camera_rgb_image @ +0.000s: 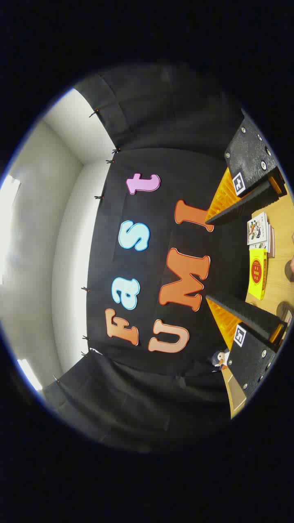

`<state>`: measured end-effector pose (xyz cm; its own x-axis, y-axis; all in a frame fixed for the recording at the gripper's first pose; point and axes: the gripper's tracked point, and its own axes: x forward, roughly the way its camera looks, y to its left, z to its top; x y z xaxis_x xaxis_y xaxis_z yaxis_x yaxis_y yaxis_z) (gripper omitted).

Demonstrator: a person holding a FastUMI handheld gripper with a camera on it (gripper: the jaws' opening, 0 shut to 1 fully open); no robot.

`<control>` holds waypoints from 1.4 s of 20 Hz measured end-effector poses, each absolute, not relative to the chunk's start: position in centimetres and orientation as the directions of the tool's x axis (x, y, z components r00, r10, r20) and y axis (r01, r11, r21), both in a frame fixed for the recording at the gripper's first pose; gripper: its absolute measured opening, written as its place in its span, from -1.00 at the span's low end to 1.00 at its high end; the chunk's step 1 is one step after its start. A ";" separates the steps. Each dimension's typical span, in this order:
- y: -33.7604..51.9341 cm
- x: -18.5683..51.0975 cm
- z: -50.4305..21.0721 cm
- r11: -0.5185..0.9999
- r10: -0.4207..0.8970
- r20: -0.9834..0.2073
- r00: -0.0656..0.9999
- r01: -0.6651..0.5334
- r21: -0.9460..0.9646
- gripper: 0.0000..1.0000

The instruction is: Open the storage box then place both shoes into the box .Put the left shoe in first, then the right shoe, with the right side of both shoes facing outward in a uniform manner.

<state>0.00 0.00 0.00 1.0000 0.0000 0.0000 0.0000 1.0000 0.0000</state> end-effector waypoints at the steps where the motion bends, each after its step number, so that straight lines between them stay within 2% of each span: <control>1: 0.0 0.0 0.0 1.000 0.002 -0.008 1.000 -0.002 0.005 0.97; 18: 0.3 0.3 -0.1 0.999 0.020 -0.011 1.000 -0.019 0.026 0.97; 23: 4.5 0.9 -1.6 0.984 0.153 0.023 0.988 -0.155 0.084 0.95; 28: 7.7 1.1 -5.7 0.970 0.230 -0.075 0.970 -0.223 0.097 0.93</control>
